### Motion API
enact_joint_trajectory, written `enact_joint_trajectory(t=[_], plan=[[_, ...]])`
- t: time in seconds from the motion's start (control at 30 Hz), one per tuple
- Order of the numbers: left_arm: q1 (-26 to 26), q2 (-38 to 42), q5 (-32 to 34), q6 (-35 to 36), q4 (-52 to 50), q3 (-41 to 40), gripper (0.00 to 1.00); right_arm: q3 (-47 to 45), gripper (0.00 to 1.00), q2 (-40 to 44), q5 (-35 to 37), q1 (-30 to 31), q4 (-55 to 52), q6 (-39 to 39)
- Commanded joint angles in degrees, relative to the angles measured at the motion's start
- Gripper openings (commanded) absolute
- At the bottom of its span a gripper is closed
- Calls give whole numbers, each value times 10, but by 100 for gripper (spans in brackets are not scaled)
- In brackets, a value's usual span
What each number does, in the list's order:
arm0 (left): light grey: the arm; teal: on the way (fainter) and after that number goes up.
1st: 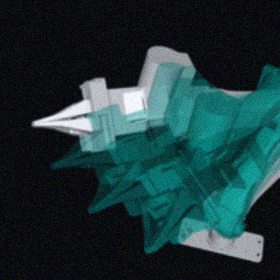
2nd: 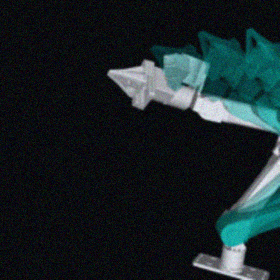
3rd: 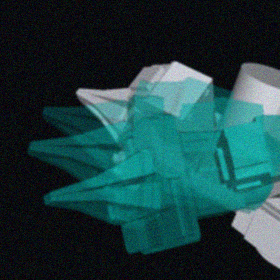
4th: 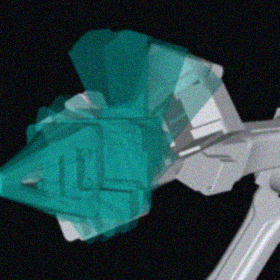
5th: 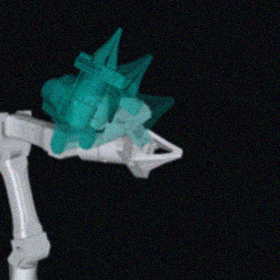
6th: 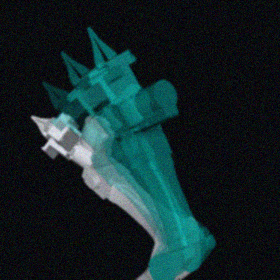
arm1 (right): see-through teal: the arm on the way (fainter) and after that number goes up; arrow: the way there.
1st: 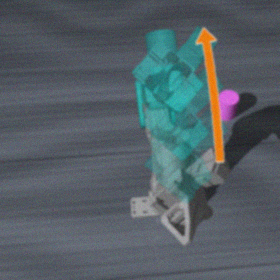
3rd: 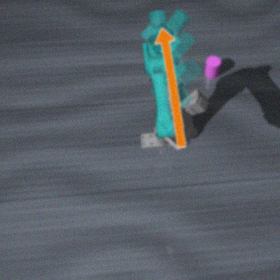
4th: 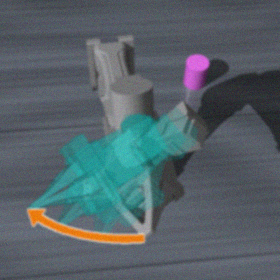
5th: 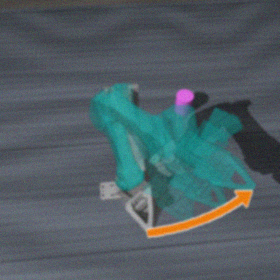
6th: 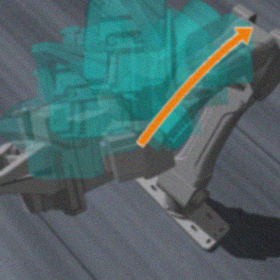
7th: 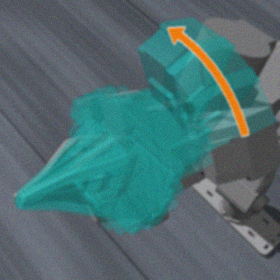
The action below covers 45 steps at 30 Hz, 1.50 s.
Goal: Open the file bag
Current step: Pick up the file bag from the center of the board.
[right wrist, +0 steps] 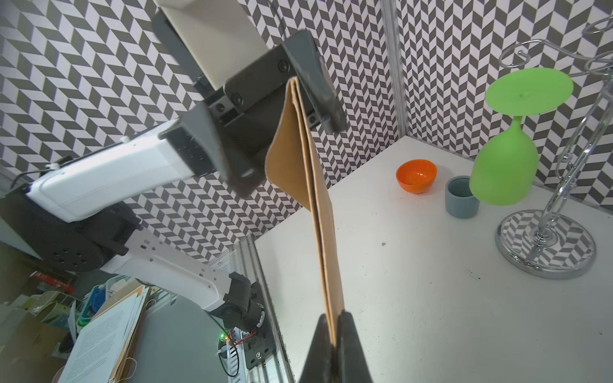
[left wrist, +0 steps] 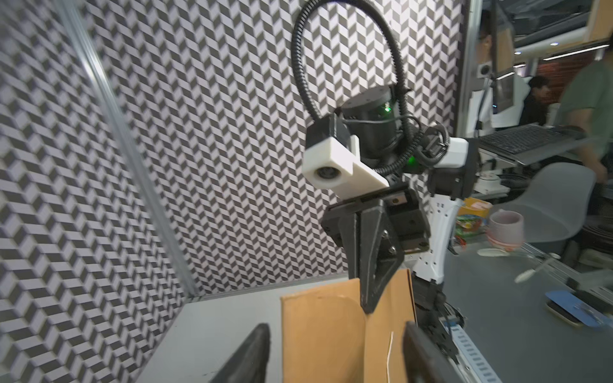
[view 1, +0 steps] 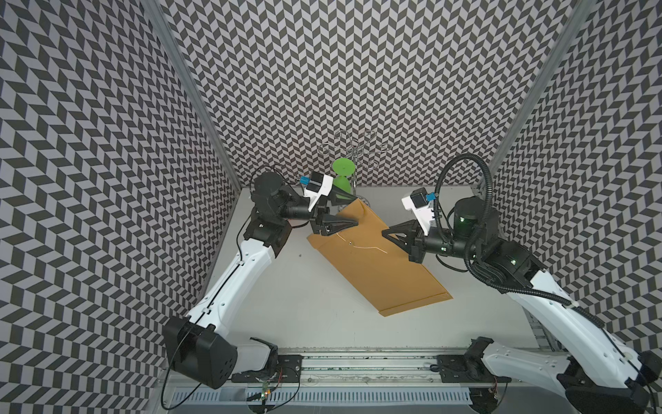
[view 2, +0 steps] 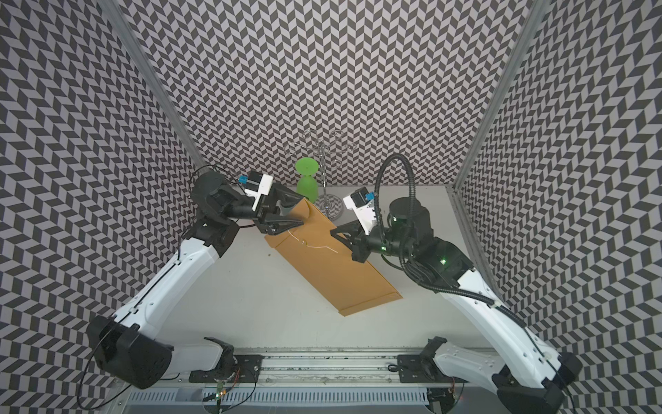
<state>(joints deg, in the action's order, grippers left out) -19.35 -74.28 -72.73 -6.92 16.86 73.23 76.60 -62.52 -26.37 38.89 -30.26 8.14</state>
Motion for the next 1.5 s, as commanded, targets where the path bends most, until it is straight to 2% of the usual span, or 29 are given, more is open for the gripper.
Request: enact_joint_trajectory(t=[0.0, 0.13, 0.23, 0.33, 0.47, 0.53, 0.6, 0.63, 0.73, 0.87, 1.03, 1.13, 1.2, 1.37, 1.43, 1.47], plan=[[16, 36, 156, -72, 49, -4, 100, -2, 0, 28, 41, 1, 42, 8], [73, 71, 282, -186, 33, -2, 100, 8, 0, 48, 65, 0, 72, 31], [128, 119, 291, -299, 110, -85, 100, 16, 0, 67, 84, 0, 107, 54], [154, 171, 266, -440, 280, -228, 99, 20, 0, 74, 101, -2, 152, 77], [159, 195, 251, -571, 487, -372, 100, 62, 0, 49, 87, -8, 176, 109], [166, 176, 244, -678, 684, -438, 100, 81, 0, 39, 69, -12, 190, 126], [168, 129, 245, -778, 866, -471, 100, 87, 0, 36, 40, -18, 212, 147], [160, 99, 232, -809, 891, -467, 100, 85, 0, 35, 23, -20, 224, 161], [103, 68, 168, -778, 893, -428, 100, 78, 0, 35, -15, -30, 261, 197], [41, 72, 146, -735, 892, -410, 100, 66, 0, 35, -40, -40, 289, 231], [11, 21, 130, -750, 892, -392, 100, 29, 0, 40, -67, -47, 345, 280], [-2, 12, 124, -747, 892, -390, 94, 9, 0, 42, -66, -53, 360, 292], [-2, 12, 122, -746, 893, -391, 81, -3, 0, 45, -63, -60, 363, 299], [0, 11, 128, -749, 892, -395, 17, -29, 0, 51, -64, -79, 359, 304], [0, 12, 134, -743, 891, -398, 1, -39, 0, 53, -62, -85, 351, 302], [0, 12, 136, -738, 890, -398, 0, -41, 0, 53, -56, -86, 338, 296]])
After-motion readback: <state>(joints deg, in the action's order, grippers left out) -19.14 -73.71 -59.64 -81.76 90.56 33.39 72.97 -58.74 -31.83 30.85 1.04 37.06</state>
